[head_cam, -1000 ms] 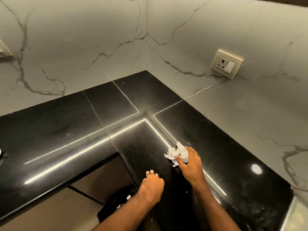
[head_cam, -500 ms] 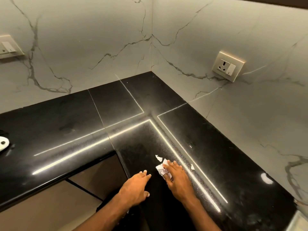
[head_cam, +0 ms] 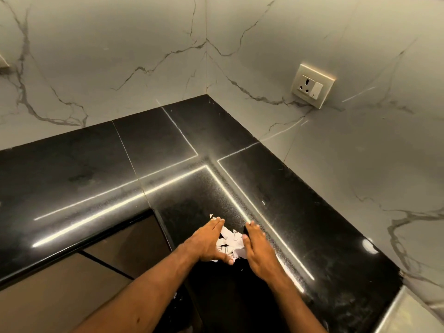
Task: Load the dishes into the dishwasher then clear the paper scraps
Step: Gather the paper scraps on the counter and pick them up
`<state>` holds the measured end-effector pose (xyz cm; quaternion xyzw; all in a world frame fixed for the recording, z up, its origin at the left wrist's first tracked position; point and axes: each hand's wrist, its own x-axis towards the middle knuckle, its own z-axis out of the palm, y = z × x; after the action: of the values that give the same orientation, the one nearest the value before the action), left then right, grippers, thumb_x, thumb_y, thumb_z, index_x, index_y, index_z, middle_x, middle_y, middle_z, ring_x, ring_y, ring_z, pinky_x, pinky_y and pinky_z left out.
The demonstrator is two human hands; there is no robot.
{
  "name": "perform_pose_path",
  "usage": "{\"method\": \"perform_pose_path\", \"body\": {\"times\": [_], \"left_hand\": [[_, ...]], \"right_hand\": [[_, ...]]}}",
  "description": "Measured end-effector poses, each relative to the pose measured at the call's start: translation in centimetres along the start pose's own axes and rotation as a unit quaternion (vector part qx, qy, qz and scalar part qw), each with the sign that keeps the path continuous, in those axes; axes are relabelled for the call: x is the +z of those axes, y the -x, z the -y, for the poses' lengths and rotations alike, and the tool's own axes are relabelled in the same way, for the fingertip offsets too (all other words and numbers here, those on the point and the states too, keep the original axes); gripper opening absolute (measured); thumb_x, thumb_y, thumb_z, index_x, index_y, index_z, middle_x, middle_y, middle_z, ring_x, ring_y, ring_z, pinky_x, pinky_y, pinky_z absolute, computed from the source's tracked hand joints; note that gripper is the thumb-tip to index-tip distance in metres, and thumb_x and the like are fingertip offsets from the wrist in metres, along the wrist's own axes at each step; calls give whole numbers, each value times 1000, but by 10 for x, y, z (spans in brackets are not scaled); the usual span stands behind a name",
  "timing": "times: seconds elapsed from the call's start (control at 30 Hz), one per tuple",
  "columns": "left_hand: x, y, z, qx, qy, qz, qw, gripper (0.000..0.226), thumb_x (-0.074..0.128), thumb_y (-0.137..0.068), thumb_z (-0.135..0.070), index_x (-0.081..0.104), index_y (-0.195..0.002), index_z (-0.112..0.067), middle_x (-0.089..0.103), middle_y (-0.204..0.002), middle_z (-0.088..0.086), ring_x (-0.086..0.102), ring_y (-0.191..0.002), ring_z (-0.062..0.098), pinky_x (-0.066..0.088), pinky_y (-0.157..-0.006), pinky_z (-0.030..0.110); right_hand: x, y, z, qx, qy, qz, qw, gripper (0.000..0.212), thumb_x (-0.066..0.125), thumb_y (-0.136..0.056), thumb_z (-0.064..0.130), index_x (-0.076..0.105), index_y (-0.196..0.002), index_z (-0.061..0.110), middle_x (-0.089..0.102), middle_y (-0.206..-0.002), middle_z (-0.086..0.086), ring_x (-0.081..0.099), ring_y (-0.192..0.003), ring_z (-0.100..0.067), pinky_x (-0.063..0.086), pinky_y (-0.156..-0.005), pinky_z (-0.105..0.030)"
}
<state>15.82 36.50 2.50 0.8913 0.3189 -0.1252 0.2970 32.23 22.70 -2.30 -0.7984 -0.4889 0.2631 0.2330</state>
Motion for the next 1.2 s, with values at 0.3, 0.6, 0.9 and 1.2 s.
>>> {"method": "perform_pose_path", "body": {"times": [0.3,0.6,0.9,1.2], "left_hand": [[23,28,10,27,-40,-30,998,122,81,-76,-56,3,-163,-21,7,-169,0,10,-155,21,19,-126,38],[21,14,4,-21,18,9,1000,92,79,-84,-38,29,-158,-18,37,-143,5,51,-127,23,44,-110,34],[32,13,-2,-35,-3,-4,999,54,68,-93,-21,49,-144,-16,42,-143,6,56,-123,26,48,-105,35],[27,10,-3,-71,9,-42,997,29,64,-94,-32,69,-119,-20,65,-116,6,65,-108,29,51,-86,34]], "right_hand": [[-5,44,14,16,-73,-38,997,54,53,-104,52,41,-155,41,47,-150,22,45,-136,1,45,-114,-35],[2,29,41,9,18,64,998,67,72,-93,41,44,-154,37,37,-125,10,45,-115,-8,41,-98,-22],[15,23,63,6,31,25,999,14,72,-89,24,71,-103,23,52,-99,9,55,-87,-9,35,-64,-15],[16,17,67,29,52,-14,998,12,65,-96,26,72,-87,22,56,-90,9,58,-82,-11,33,-57,-14]]}}
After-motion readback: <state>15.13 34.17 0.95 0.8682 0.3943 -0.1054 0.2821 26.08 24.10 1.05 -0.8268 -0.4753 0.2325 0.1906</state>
